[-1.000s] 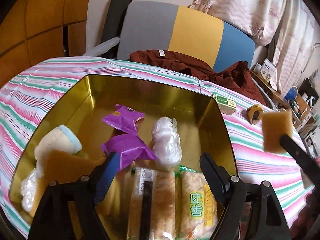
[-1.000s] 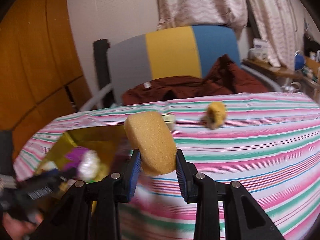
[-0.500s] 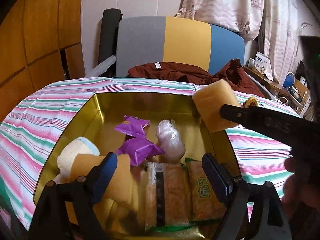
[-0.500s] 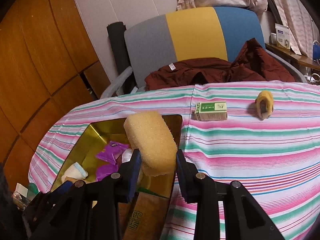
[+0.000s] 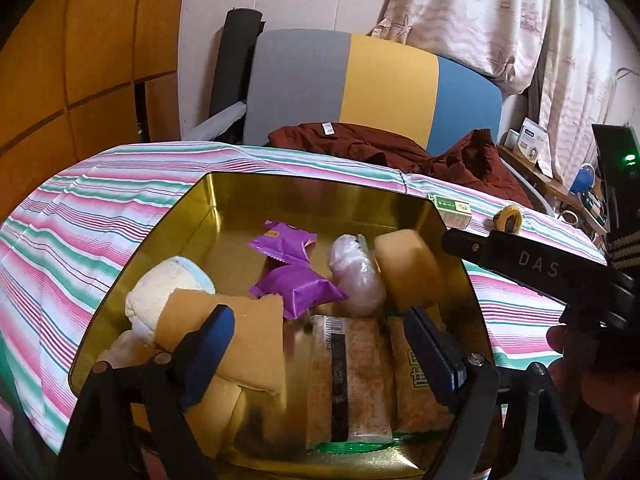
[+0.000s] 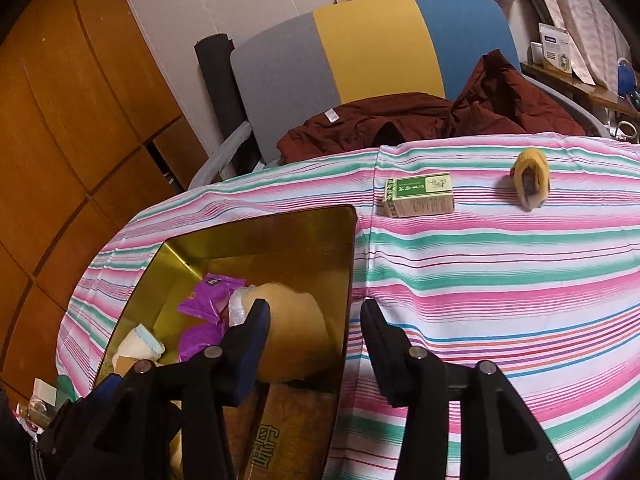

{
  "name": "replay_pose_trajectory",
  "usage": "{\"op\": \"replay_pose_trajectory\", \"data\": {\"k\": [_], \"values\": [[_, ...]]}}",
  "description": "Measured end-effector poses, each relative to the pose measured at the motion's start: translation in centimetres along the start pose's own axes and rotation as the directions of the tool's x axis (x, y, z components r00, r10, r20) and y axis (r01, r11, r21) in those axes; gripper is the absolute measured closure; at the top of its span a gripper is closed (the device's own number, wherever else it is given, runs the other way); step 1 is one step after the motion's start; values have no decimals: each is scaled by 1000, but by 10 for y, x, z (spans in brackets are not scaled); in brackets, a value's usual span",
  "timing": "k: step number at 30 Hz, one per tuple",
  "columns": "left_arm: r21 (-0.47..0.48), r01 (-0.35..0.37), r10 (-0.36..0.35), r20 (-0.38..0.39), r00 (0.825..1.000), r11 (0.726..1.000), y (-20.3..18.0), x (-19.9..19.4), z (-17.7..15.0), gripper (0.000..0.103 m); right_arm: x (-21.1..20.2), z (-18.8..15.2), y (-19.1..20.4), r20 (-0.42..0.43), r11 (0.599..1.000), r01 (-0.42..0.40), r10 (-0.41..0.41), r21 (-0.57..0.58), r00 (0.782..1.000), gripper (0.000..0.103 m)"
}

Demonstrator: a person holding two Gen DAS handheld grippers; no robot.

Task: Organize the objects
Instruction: 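Lower the yellow sponge into the gold tray with the right gripper and release, then grasp the yellow knit-wrapped item on the cloth with the right gripper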

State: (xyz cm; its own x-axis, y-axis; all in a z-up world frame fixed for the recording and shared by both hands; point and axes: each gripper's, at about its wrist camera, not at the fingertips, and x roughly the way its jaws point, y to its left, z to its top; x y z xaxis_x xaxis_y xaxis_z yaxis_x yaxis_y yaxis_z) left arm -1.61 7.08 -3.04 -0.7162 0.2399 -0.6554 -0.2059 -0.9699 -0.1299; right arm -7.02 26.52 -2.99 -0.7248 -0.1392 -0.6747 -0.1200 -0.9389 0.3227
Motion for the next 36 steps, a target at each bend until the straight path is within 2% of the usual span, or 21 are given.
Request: {"op": "replay_pose_trajectory", "data": {"k": [5, 11, 19, 26, 32, 34, 36], "values": [[1, 8, -8, -8, 1000, 1000, -5, 1, -2, 16, -13, 1, -10, 41, 1000, -4, 3, 15, 999, 55], [-3, 41, -41, -17, 999, 999, -14, 0, -5, 15, -20, -1, -29, 47, 999, 26, -27, 28, 999, 55], [21, 70, -69, -11, 998, 997, -33, -7, -5, 8, -20, -15, -75, 24, 991, 132, -133, 31, 991, 55], [41, 109, -108, -27, 994, 993, -51, -9, -6, 4, -24, -23, -133, 6, 971, 208, -210, 117, 978, 55], [83, 139, -135, -45, 990, 987, -74, -10, -7, 3, -25, 6, -164, 45, 957, 263, -270, 126, 962, 52], [93, 147, -142, -51, 989, 985, -79, -11, -7, 2, -25, 19, -171, 70, 953, 278, -288, 123, 955, 40], [106, 154, -149, -59, 987, 982, -86, -10, -9, 2, -21, 36, -177, 91, 949, 292, -303, 117, 949, 38]]}}
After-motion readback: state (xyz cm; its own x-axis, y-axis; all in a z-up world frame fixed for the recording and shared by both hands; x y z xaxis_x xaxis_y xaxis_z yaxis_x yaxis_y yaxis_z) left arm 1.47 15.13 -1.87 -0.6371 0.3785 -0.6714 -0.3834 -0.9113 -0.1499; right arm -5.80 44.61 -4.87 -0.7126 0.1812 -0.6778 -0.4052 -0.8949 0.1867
